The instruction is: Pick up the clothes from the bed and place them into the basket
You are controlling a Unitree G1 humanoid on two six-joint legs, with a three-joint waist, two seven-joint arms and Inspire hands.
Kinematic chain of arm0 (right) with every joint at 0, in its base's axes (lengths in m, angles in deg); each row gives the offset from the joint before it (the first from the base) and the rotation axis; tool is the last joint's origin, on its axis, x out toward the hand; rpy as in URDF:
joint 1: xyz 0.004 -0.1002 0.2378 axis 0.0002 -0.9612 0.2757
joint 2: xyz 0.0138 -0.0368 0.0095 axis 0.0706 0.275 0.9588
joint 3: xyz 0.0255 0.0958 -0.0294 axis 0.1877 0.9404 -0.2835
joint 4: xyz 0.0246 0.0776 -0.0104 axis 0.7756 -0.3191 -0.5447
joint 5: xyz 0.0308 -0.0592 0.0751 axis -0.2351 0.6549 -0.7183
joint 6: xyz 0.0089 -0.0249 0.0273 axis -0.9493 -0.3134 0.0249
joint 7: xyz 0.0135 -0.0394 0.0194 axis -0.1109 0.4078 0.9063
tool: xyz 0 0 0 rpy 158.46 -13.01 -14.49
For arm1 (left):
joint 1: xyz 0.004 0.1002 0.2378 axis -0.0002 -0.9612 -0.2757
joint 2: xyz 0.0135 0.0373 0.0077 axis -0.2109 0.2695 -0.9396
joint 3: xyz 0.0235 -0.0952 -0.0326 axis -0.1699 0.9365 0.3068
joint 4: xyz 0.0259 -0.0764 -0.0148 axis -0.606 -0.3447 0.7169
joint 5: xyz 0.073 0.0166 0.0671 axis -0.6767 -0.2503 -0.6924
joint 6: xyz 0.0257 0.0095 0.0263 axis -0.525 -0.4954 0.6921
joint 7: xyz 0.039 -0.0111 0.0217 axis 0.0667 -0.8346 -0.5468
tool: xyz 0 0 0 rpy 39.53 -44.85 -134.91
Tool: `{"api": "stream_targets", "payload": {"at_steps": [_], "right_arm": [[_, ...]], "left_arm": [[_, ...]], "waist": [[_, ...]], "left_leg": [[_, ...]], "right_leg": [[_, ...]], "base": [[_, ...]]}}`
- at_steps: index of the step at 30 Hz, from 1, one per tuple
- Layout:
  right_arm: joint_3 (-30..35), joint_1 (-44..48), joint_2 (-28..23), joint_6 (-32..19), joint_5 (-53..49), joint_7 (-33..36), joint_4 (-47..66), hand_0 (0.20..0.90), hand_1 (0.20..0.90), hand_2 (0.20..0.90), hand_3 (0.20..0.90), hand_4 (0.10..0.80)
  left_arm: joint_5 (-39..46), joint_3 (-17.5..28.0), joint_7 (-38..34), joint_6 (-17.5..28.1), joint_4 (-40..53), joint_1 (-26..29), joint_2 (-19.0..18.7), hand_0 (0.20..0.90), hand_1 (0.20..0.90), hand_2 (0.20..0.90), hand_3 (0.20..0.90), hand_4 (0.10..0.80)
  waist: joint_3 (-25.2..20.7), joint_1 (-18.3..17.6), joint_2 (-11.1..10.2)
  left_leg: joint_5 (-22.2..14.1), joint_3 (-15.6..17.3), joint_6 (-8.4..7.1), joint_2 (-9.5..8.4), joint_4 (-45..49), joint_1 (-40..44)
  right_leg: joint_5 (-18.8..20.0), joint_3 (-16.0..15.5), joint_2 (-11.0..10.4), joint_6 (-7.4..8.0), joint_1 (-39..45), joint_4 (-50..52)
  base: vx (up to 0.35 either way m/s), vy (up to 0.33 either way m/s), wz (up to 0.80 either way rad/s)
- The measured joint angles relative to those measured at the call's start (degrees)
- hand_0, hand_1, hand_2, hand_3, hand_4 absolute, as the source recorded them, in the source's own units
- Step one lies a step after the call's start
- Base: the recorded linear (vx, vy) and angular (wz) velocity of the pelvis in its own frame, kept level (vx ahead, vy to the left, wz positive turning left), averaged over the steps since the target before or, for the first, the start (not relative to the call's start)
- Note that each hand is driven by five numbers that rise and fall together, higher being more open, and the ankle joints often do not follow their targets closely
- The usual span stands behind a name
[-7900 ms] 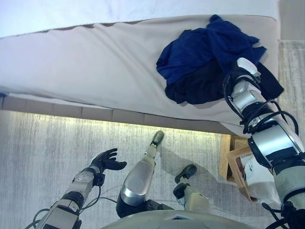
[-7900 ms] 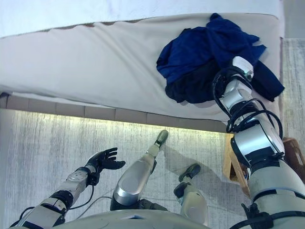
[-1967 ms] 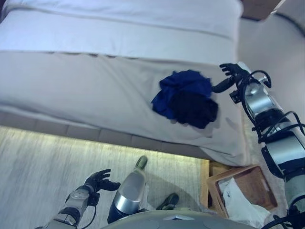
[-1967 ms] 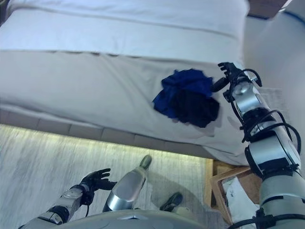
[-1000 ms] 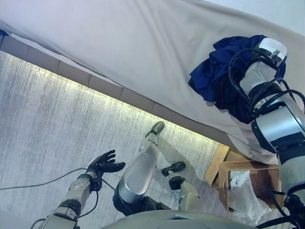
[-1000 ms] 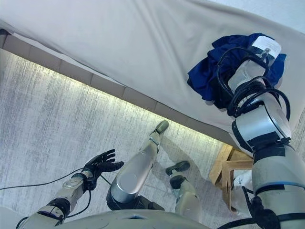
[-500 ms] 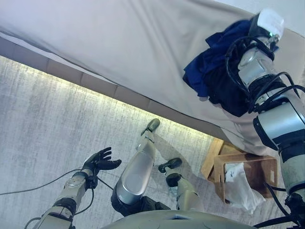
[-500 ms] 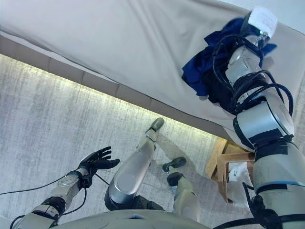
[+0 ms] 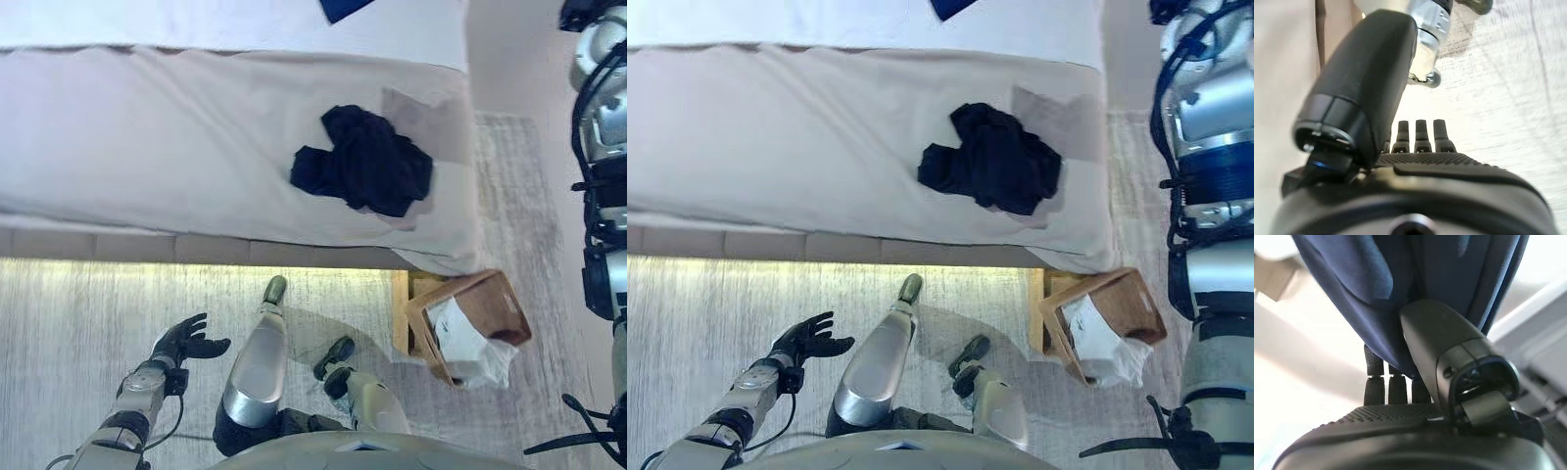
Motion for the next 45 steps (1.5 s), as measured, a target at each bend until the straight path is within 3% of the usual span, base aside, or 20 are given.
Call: {"api": "stream_targets", "payload": {"at_steps": [4,7,13,19,23,26,29,30,35,36,37,38,39,40,45], "right_arm": [[2.4,-7.4,-1.3,0.3,-1.6,1.1,0.8,0.300,0.300,0.300,0.200,0.100],[2.5,-11.7,-2.3,0.5,-2.6,2.7,1.0,0.300,0.300,0.300,0.200,0.100],[6.4,-21.4,-3.7,2.5,-2.7,1.8,3.6,0.300,0.300,0.300,0.200,0.100],[9.0,-32.7,-3.6,7.0,-0.9,-8.6,4.1,0.300,0.300,0.300,0.200,0.100],[7.5,-38.1,-0.9,10.2,3.1,-16.5,3.1,0.300,0.300,0.300,0.200,0.100],[4.1,-38.2,-0.4,10.7,5.1,-17.9,-0.8,0.300,0.300,0.300,0.200,0.100],[1.7,-33.3,-0.4,10.9,6.8,-17.8,-6.7,0.300,0.300,0.300,0.200,0.100],[1.5,-31.0,-0.4,11.1,6.8,-17.8,-8.5,0.300,0.300,0.300,0.200,0.100],[-2.5,-27.5,-0.1,11.1,7.1,-17.8,-11.9,0.300,0.300,0.300,0.200,0.100],[-3.0,-27.0,0.4,11.1,7.6,-17.7,-12.7,0.408,0.408,0.408,0.326,0.226],[-3.1,-26.0,0.9,11.1,8.2,-17.7,-14.0,0.408,0.408,0.408,0.326,0.226],[-3.2,-24.7,1.2,11.6,8.9,-17.7,-15.5,0.900,0.900,0.900,0.900,0.800],[-3.4,-23.9,1.3,12.5,9.1,-17.6,-16.6,0.900,0.900,0.900,0.900,0.800],[-6.3,-21.4,1.3,12.8,9.3,-17.3,-21.4,0.900,0.900,0.900,0.900,0.800],[-8.0,-17.0,1.6,16.2,9.7,-15.2,-27.6,0.900,0.900,0.900,0.900,0.800]], "left_arm": [[-2.5,-0.7,-0.1,-1.1,-0.1,-1.0,0.3,0.900,0.900,0.900,0.900,0.800],[-4.2,-1.6,0.2,-1.3,-0.6,-1.9,1.4,0.900,0.900,0.900,0.900,0.800],[-7.1,-2.5,1.3,-2.8,-1.4,-4.0,3.3,0.900,0.900,0.900,0.900,0.800],[-10.2,-2.8,1.9,-5.0,-2.2,-5.9,4.4,0.900,0.900,0.900,0.900,0.800],[-10.3,-4.0,2.8,-6.0,-2.2,-6.5,4.7,0.900,0.900,0.900,0.900,0.800],[-10.1,-6.8,2.7,-6.0,-2.1,-4.4,4.5,0.900,0.900,0.900,0.900,0.800],[-7.8,-11.2,2.2,-5.2,-0.8,1.4,5.1,0.900,0.900,0.900,0.900,0.800],[-7.0,-11.5,1.4,-4.5,0.4,3.9,5.9,0.900,0.900,0.900,0.900,0.800],[-3.0,-12.4,-0.2,-1.7,5.4,6.1,6.7,0.900,0.900,0.900,0.900,0.800],[-2.4,-12.3,-0.5,-1.2,6.0,6.2,6.6,0.900,0.900,0.900,0.900,0.800],[-2.2,-12.4,-0.5,-0.9,6.6,6.3,6.4,0.900,0.900,0.900,0.900,0.800],[-1.9,-12.4,-0.5,-0.9,6.8,6.7,6.4,0.900,0.900,0.900,0.900,0.800],[-1.2,-12.4,-0.4,-0.9,6.9,7.2,6.5,0.900,0.900,0.900,0.900,0.800],[-1.0,-12.6,-0.4,-0.8,7.6,7.2,6.4,0.900,0.900,0.900,0.900,0.800],[1.3,-12.6,0.0,0.5,9.7,8.2,6.2,0.900,0.900,0.900,0.900,0.800]], "waist": [[-7.0,-4.0,0.2],[-11.7,-6.9,1.5],[-15.8,-10.8,3.0],[-18.1,-13.8,4.6],[-18.9,-15.5,6.3],[-18.5,-16.0,7.5],[-15.0,-16.0,10.8],[-12.3,-16.0,13.1],[-4.8,-15.4,18.0],[-3.2,-15.4,18.4],[-1.9,-15.3,18.5],[-0.7,-15.3,18.8],[0.9,-15.2,19.3],[1.4,-15.3,19.3],[3.3,-14.9,20.6]], "left_leg": [[-0.8,2.8,0.00,0.80,-0.9,1.4],[-0.9,4.8,-0.16,1.63,-2.7,3.6],[0.1,8.8,-1.22,2.92,-7.1,8.8],[2.5,12.1,-2.83,4.41,-13.4,13.9],[4.1,13.2,-2.98,5.09,-16.3,16.2],[4.4,13.3,-3.06,5.73,-15.0,13.8],[5.3,13.0,-2.78,6.40,-12.3,7.0],[6.2,12.9,-2.92,6.45,-12.0,5.0],[6.4,14.4,-3.54,6.23,-11.7,1.7],[6.3,14.4,-3.70,6.09,-11.5,0.8],[6.3,14.3,-3.70,5.93,-11.4,-0.3],[6.8,14.1,-3.70,5.62,-11.4,-1.3],[7.4,14.0,-3.22,5.77,-11.5,-1.6],[7.8,14.0,-3.62,5.79,-11.5,-2.4],[9.1,14.0,-3.71,6.16,-11.9,-4.7]], "right_leg": [[0.9,2.5,0.5,0.19,0.0,-1.4],[1.4,4.4,1.1,0.51,0.3,-2.2],[1.4,7.9,2.6,0.50,2.0,-5.2],[1.5,10.9,4.8,0.42,3.4,-7.9],[1.7,12.3,6.1,0.06,4.0,-8.9],[1.7,12.4,6.4,0.05,1.5,-8.1],[1.3,12.4,6.2,-0.46,-6.6,-2.9],[1.1,12.5,6.0,-0.68,-9.6,-0.9],[-3.6,14.4,4.4,-3.01,-19.0,9.9],[-4.3,15.0,4.3,-3.23,-21.1,11.9],[-4.6,15.6,4.2,-3.54,-23.1,13.5],[-4.7,15.7,4.2,-3.57,-24.6,14.5],[-4.8,15.8,4.2,-3.61,-25.4,15.1],[-5.3,16.1,4.2,-3.76,-27.0,16.6],[-5.5,16.2,4.5,-4.30,-30.7,19.2]], "base": [[-0.028,-0.132,-0.40],[-0.065,-0.174,-0.41],[-0.049,-0.151,-0.35],[-0.004,-0.191,-0.30],[-0.115,-0.241,-0.23],[-0.392,-0.176,-0.07],[-0.353,-0.124,-0.05],[-0.176,-0.046,-0.04],[-0.124,-0.059,-0.16],[-0.096,-0.038,-0.18],[-0.050,-0.054,-0.20],[-0.055,-0.054,-0.14],[-0.058,-0.059,-0.08],[-0.068,-0.034,-0.04],[-0.045,-0.032,-0.03]]}}
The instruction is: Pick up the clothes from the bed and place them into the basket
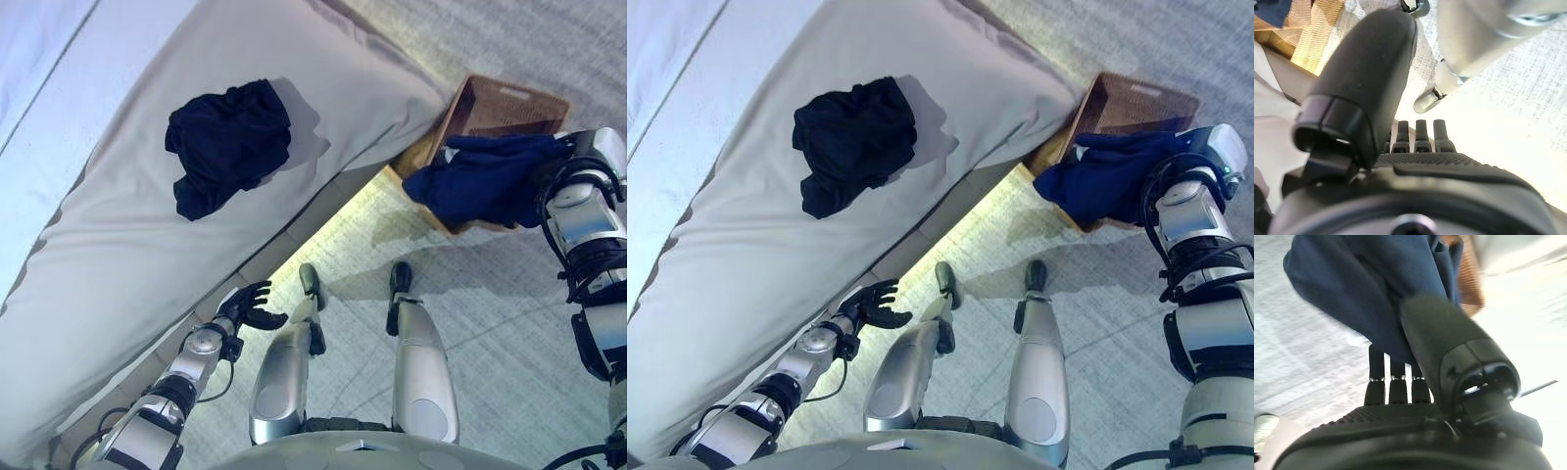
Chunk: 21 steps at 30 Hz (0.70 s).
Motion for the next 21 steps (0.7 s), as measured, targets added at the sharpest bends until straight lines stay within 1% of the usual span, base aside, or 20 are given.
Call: {"api": "stream_targets", "payload": {"at_steps": [3,6,9,11,12,14,16,19,21], "right_arm": [[-0.7,0.5,0.1,0.1,0.0,2.2,-0.3,0.900,0.900,0.900,0.900,0.800],[-0.7,2.6,-0.1,0.5,0.0,4.8,-1.9,0.900,0.900,0.900,0.900,0.800],[-0.3,2.7,-0.7,0.0,-0.3,8.5,-1.2,0.900,0.900,0.900,0.900,0.800],[3.6,1.9,-0.7,-0.8,-3.7,11.0,4.8,0.900,0.900,0.900,0.900,0.800],[4.5,1.7,-0.7,-1.9,-4.6,12.3,7.5,0.900,0.900,0.900,0.900,0.800],[7.6,0.9,-0.5,-3.6,-5.6,14.8,14.4,0.900,0.900,0.900,0.900,0.800],[9.9,-0.6,-0.5,-6.2,-5.3,17.4,22.1,0.900,0.900,0.900,0.900,0.800],[11.0,-0.8,-0.6,-8.5,-2.1,17.4,30.8,0.900,0.900,0.900,0.900,0.800],[10.6,-1.0,-1.1,-9.7,0.7,13.3,36.3,0.900,0.900,0.900,0.900,0.800]], "left_arm": [[0.3,0.0,0.1,0.7,0.5,0.4,-0.3,0.900,0.900,0.900,0.900,0.800],[0.4,0.0,0.1,1.1,0.7,0.8,-0.3,0.900,0.900,0.900,0.900,0.800],[0.4,0.0,0.1,1.0,1.0,0.6,-0.4,0.900,0.900,0.900,0.900,0.800],[0.4,0.1,0.1,1.0,1.0,-0.1,-0.4,0.900,0.900,0.900,0.900,0.800],[0.7,0.1,0.2,1.0,0.4,-0.5,-0.4,0.900,0.900,0.900,0.900,0.800],[1.4,0.3,0.2,1.0,0.1,-1.0,-0.2,0.900,0.900,0.900,0.900,0.800],[1.8,0.4,0.1,1.0,-0.8,-1.7,0.7,0.900,0.900,0.900,0.900,0.800],[2.1,0.5,0.2,0.9,-0.6,-2.6,1.1,0.900,0.900,0.900,0.900,0.800],[2.0,2.3,0.6,0.9,-0.8,-2.6,1.6,0.900,0.900,0.900,0.900,0.800]], "waist": [[0.0,0.0,0.0],[0.0,-0.1,0.0],[0.0,0.0,0.0],[0.0,-0.1,0.0],[0.0,-0.2,0.0],[0.0,-0.3,0.0],[0.0,-0.2,0.0],[0.0,-0.2,0.0],[0.0,-0.2,0.0]], "left_leg": [[0.1,-0.2,-0.11,0.40,-0.1,-0.5],[0.1,-0.2,-0.11,0.31,-0.1,-0.5],[0.1,-0.5,-0.12,0.25,-0.1,-0.4],[0.1,-0.3,-0.12,0.25,-0.3,-0.4],[0.3,-0.3,-0.19,0.18,-0.3,-0.4],[0.5,0.0,-0.10,0.33,-1.2,0.7],[0.6,-0.2,-0.09,0.40,-2.1,2.6],[0.5,-0.4,-0.07,0.34,-2.2,3.5],[0.5,-1.3,-0.08,0.29,-2.2,3.8]], "right_leg": [[0.0,-0.4,0.2,-0.02,-0.5,0.1],[0.0,-0.5,0.2,-0.02,-0.4,-0.1],[0.0,-0.7,0.1,-0.02,-0.1,-0.5],[0.0,-0.6,0.1,-0.01,0.1,-1.2],[0.3,-0.6,0.2,-0.31,0.1,-1.1],[0.4,-0.5,0.4,-0.42,1.1,-2.1],[0.3,-0.8,0.6,-0.44,3.2,-3.2],[0.3,-1.1,0.6,-0.42,4.8,-4.1],[0.4,-2.3,0.2,-0.42,6.0,-4.2]], "base": [[-0.008,-0.003,-0.02],[-0.001,0.026,0.01],[0.028,0.083,0.04],[-0.031,0.154,-0.04],[-0.002,0.198,-0.05],[0.071,0.177,-0.04],[0.059,0.195,0.01],[0.049,0.137,0.04],[0.059,0.194,0.23]]}}
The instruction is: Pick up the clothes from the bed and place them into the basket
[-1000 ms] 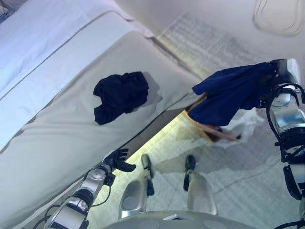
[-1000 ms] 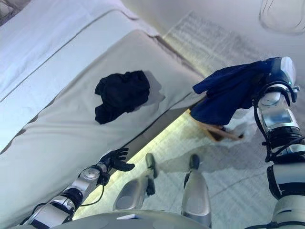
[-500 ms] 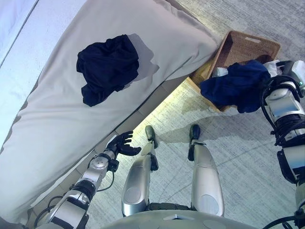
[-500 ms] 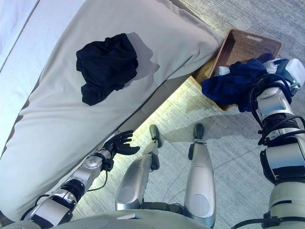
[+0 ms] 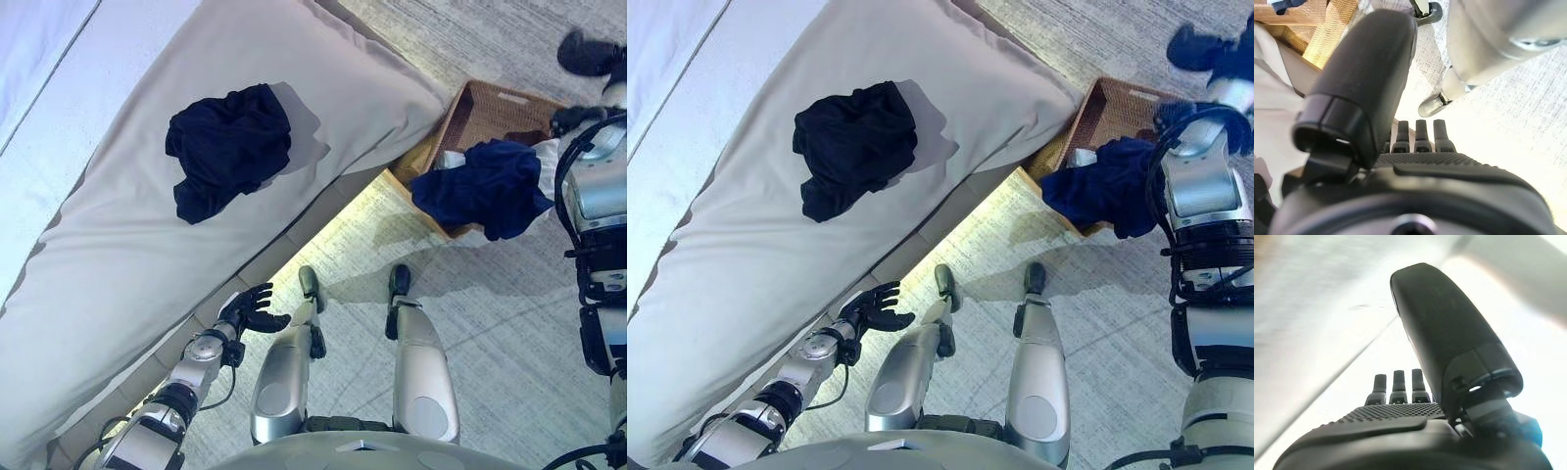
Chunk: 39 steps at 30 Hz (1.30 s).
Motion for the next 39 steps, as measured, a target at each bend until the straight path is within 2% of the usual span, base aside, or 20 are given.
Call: {"api": "stream_targets", "payload": {"at_steps": [2,5,8,11,14,16,18,22,26,29,30,39], "right_arm": [[-2.5,-0.2,-1.0,-0.5,2.4,-8.3,3.2,0.900,0.900,0.900,0.900,0.800],[-10.6,-0.5,-2.8,-2.1,7.2,-21.2,3.4,0.900,0.900,0.900,0.900,0.800],[-17.6,-1.3,-2.1,-3.6,13.5,-28.3,-0.1,0.900,0.900,0.900,0.900,0.800],[-21.2,-1.1,-0.6,-3.7,19.4,-28.7,-5.7,0.900,0.900,0.900,0.900,0.800],[-22.9,0.5,2.4,-3.2,21.7,-27.9,-12.3,0.900,0.900,0.900,0.900,0.800],[-24.1,3.0,5.7,-1.8,21.7,-25.7,-17.4,0.900,0.900,0.900,0.900,0.800],[-24.1,4.7,7.0,0.1,21.1,-24.2,-20.5,0.900,0.900,0.900,0.900,0.800],[-24.6,12.8,9.3,4.7,19.3,-22.4,-31.3,0.900,0.900,0.900,0.900,0.800],[-24.8,15.6,10.6,8.1,18.4,-22.3,-38.2,0.900,0.900,0.900,0.900,0.800],[-24.8,17.9,12.8,11.2,18.4,-23.0,-45.6,0.900,0.900,0.900,0.900,0.800],[-24.8,18.6,13.3,12.3,18.4,-23.9,-48.1,0.900,0.900,0.900,0.900,0.800],[-24.5,21.0,14.2,17.4,17.2,-31.2,-56.3,0.900,0.900,0.900,0.900,0.800]], "left_arm": [[0.0,1.3,0.2,0.0,0.0,0.0,0.5,0.900,0.900,0.900,0.900,0.800],[0.0,1.9,1.0,0.0,0.1,0.0,0.8,0.900,0.900,0.900,0.900,0.800],[0.0,2.0,1.1,0.3,0.4,0.1,0.9,0.900,0.900,0.900,0.900,0.800],[0.0,1.8,1.2,0.2,0.0,0.1,0.9,0.900,0.900,0.900,0.900,0.800],[0.0,1.7,1.1,-0.1,-1.1,-0.5,-0.9,0.900,0.900,0.900,0.900,0.800],[0.2,1.8,1.2,-1.1,-2.0,-1.0,-3.2,0.900,0.900,0.900,0.900,0.800],[0.6,2.0,1.1,-2.0,-3.2,-0.8,-4.9,0.900,0.900,0.900,0.900,0.800],[2.0,2.9,1.1,-2.9,-3.8,-0.6,-7.0,0.900,0.900,0.900,0.900,0.800],[3.2,4.1,1.1,-3.6,-4.7,-1.0,-7.8,0.900,0.900,0.900,0.900,0.800],[4.4,4.6,1.3,-3.1,-4.6,-1.3,-7.8,0.900,0.900,0.900,0.900,0.800],[4.5,4.6,1.6,-2.6,-4.5,-1.3,-7.8,0.900,0.900,0.900,0.900,0.800],[4.6,4.6,2.8,-0.8,-0.7,-1.6,-7.4,0.900,0.900,0.900,0.900,0.800]], "waist": [[0.0,0.4,-0.1],[-0.3,2.4,-0.4],[-0.5,5.8,-1.1],[-0.6,8.7,-1.8],[-0.8,13.0,-4.1],[-1.1,14.2,-6.1],[-1.2,16.7,-7.4],[-1.1,21.4,-8.5],[-0.5,25.1,-9.6],[0.0,26.9,-10.8],[0.2,27.2,-11.2],[0.4,29.0,-11.5]], "left_leg": [[-0.1,-1.2,0.03,-0.04,0.2,0.6],[-0.4,-2.5,0.08,-0.06,0.4,1.8],[-0.5,-5.5,0.11,-0.32,1.2,1.3],[-0.6,-8.6,0.21,-1.24,2.5,0.2],[-0.8,-11.4,0.54,-3.07,3.2,-0.4],[-0.9,-13.0,0.68,-3.88,3.5,-0.9],[-1.2,-15.1,0.78,-4.88,4.3,-1.7],[-2.2,-17.6,1.06,-6.55,6.8,-4.6],[-2.6,-19.4,0.90,-7.81,7.6,-5.4],[-3.6,-20.5,0.76,-8.17,9.5,-7.8],[-3.6,-21.0,0.70,-8.27,9.8,-8.8],[-4.0,-23.2,0.66,-8.88,12.4,-14.5]], "right_leg": [[0.1,-1.3,-0.2,0.18,1.4,-0.2],[0.1,-2.6,-0.4,0.24,4.2,-1.2],[0.0,-5.8,-1.0,0.35,6.4,-2.0],[-0.4,-9.0,-2.1,0.92,8.0,-2.0],[-1.3,-11.4,-3.7,2.13,9.8,-2.0],[-1.4,-13.0,-4.4,2.34,11.0,-2.8],[-1.4,-14.9,-5.3,2.39,12.4,-3.5],[-1.3,-17.7,-6.5,2.67,12.9,-4.6],[-0.9,-20.4,-7.2,3.29,14.7,-6.6],[-0.9,-22.1,-7.2,3.39,14.5,-7.6],[-0.4,-22.6,-7.1,4.20,14.3,-8.1],[-0.3,-25.5,-7.1,4.22,11.3,-8.1]], "base": [[0.144,0.216,0.30],[0.097,0.189,0.24],[0.055,0.162,0.48],[0.060,0.144,0.69],[0.086,0.101,0.53],[0.088,0.125,0.56],[0.098,0.115,0.57],[0.078,0.113,0.45],[0.037,0.070,0.30],[0.030,0.036,0.22],[0.023,0.026,0.18],[0.016,-0.003,0.12]]}}
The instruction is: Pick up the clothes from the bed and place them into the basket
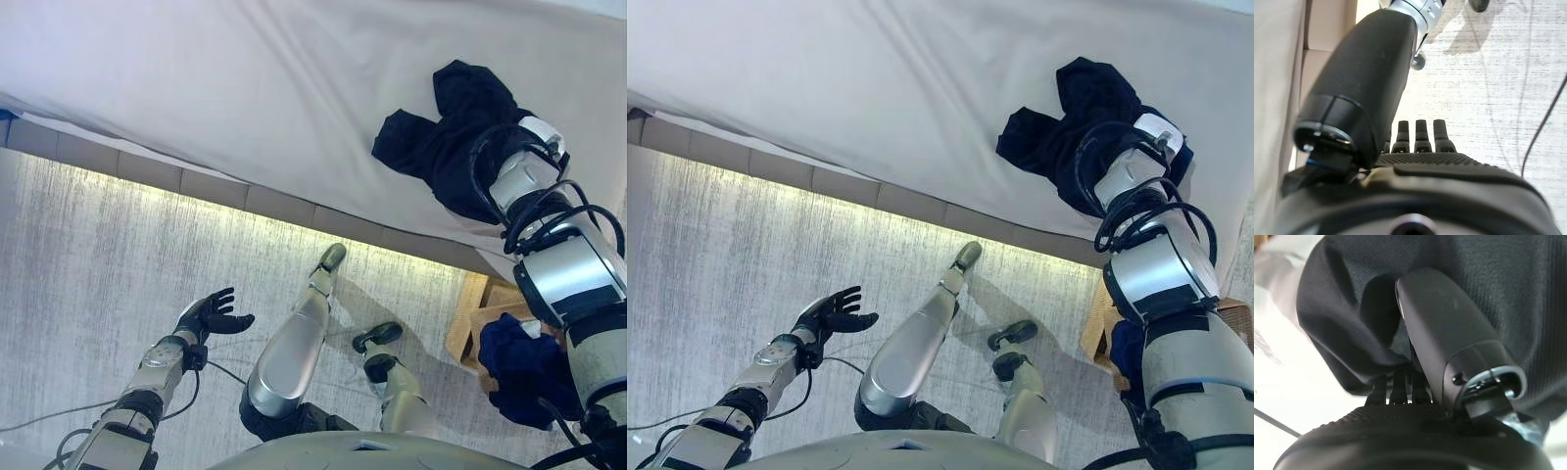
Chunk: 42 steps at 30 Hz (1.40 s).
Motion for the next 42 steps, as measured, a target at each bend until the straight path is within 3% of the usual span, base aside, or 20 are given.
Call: {"api": "stream_targets", "payload": {"at_steps": [2,3,4,9,15,22,25,28,32,38,42], "right_arm": [[0.0,0.9,-0.1,0.5,0.0,-1.1,-0.7,0.900,0.900,0.900,0.900,0.800],[0.0,1.2,-0.1,0.5,0.0,-1.3,-0.8,0.625,0.625,0.625,0.579,0.479],[0.0,1.5,-0.1,0.4,-0.1,-1.2,-0.8,0.309,0.309,0.309,0.211,0.111],[0.0,2.6,-0.2,-4.6,-9.1,7.1,1.0,0.300,0.300,0.300,0.200,0.100],[3.1,1.2,-0.5,-12.9,-17.6,19.9,26.3,0.300,0.300,0.300,0.200,0.100],[17.2,-12.1,-5.3,-18.3,-20.0,26.1,49.0,0.300,0.300,0.300,0.200,0.100],[26.4,-18.5,-7.8,-18.2,-20.3,27.0,57.0,0.300,0.300,0.300,0.200,0.100],[30.1,-23.6,-10.5,-18.0,-20.3,28.3,60.0,0.300,0.300,0.300,0.200,0.100],[35.0,-31.9,-11.4,-17.8,-20.1,30.1,62.9,0.300,0.300,0.300,0.200,0.100],[37.7,-37.8,-11.9,-17.5,-19.7,32.6,62.9,0.300,0.300,0.300,0.200,0.100],[37.5,-41.0,-13.2,-16.9,-19.6,29.9,61.9,0.300,0.300,0.300,0.200,0.100]], "left_arm": [[0.0,0.0,0.0,0.0,1.4,0.0,0.0,0.900,0.900,0.900,0.900,0.800],[0.0,0.0,-0.1,0.1,2.0,0.0,0.0,0.900,0.900,0.900,0.900,0.800],[0.1,0.0,-0.2,0.2,2.1,0.0,0.0,0.900,0.900,0.900,0.900,0.800],[1.0,0.0,-0.7,0.0,1.8,0.0,-0.1,0.900,0.900,0.900,0.900,0.800],[1.0,1.4,-1.7,1.9,-1.7,-0.6,-0.4,0.900,0.900,0.900,0.900,0.800],[-0.5,6.9,-2.9,2.1,-3.1,-3.0,-1.6,0.900,0.900,0.900,0.900,0.800],[-3.9,8.1,-2.9,0.8,-3.1,-4.5,-1.6,0.900,0.900,0.900,0.900,0.800],[-6.2,9.7,-3.0,0.3,-3.3,-6.5,-1.6,0.900,0.900,0.900,0.900,0.800],[-8.3,10.2,-3.5,-0.5,-5.5,-7.1,-0.2,0.900,0.900,0.900,0.900,0.800],[-11.5,8.9,-3.4,-0.9,-6.0,-7.0,6.2,0.900,0.900,0.900,0.900,0.800],[-12.3,6.6,-3.2,-1.9,-6.3,-7.0,7.9,0.900,0.900,0.900,0.900,0.800]], "waist": [[0.0,0.1,0.0],[0.0,0.1,0.0],[0.0,0.0,0.0],[0.2,-0.6,-0.3],[1.5,-4.0,-2.8],[1.1,-7.9,-7.6],[0.9,-11.6,-8.1],[-1.0,-15.2,-8.7],[-5.5,-20.2,-8.2],[-12.5,-25.9,-2.7],[-15.0,-27.6,0.0]], "left_leg": [[0.0,-0.4,0.00,-0.09,0.3,-0.8],[0.0,-0.7,-0.05,-0.09,0.7,-1.2],[-0.1,-0.9,-0.07,-0.06,1.1,-1.5],[-0.8,-1.0,-0.79,1.05,2.8,-2.6],[-1.2,2.6,-0.79,4.16,3.8,-1.2],[-4.3,8.0,-0.27,5.70,2.3,10.0],[-4.4,11.5,-0.16,5.88,0.6,13.6],[-4.6,15.0,0.26,5.96,-1.1,16.3],[-4.0,18.4,0.96,5.94,-4.0,19.6],[-3.2,22.1,0.26,6.09,-10.0,26.9],[-2.9,23.4,0.06,8.08,-11.7,30.4]], "right_leg": [[0.0,-0.2,0.0,0.00,-0.7,0.4],[0.0,-0.4,0.1,0.00,-0.7,0.4],[0.0,-0.7,0.2,0.00,-0.7,0.3],[0.2,-0.6,1.5,-0.30,-1.2,-0.2],[2.6,3.4,4.1,-0.83,-1.0,-2.3],[3.4,8.4,5.4,-0.44,8.7,-7.8],[5.3,11.4,5.5,-0.27,10.8,-9.6],[6.9,14.4,5.4,-0.41,11.8,-12.1],[8.9,17.4,5.6,-0.39,13.0,-14.9],[9.4,21.1,6.7,-0.40,16.3,-17.9],[9.4,22.3,8.8,-0.40,17.9,-17.9]], "base": [[0.014,-0.064,0.10],[0.006,-0.066,0.08],[0.000,-0.086,0.09],[-0.016,-0.076,-0.07],[-0.025,-0.089,-0.38],[0.050,-0.110,-0.31],[0.045,-0.126,-0.51],[0.039,-0.116,-0.55],[0.033,-0.123,-0.46],[0.033,-0.132,-0.38],[0.064,-0.205,-0.25]]}}
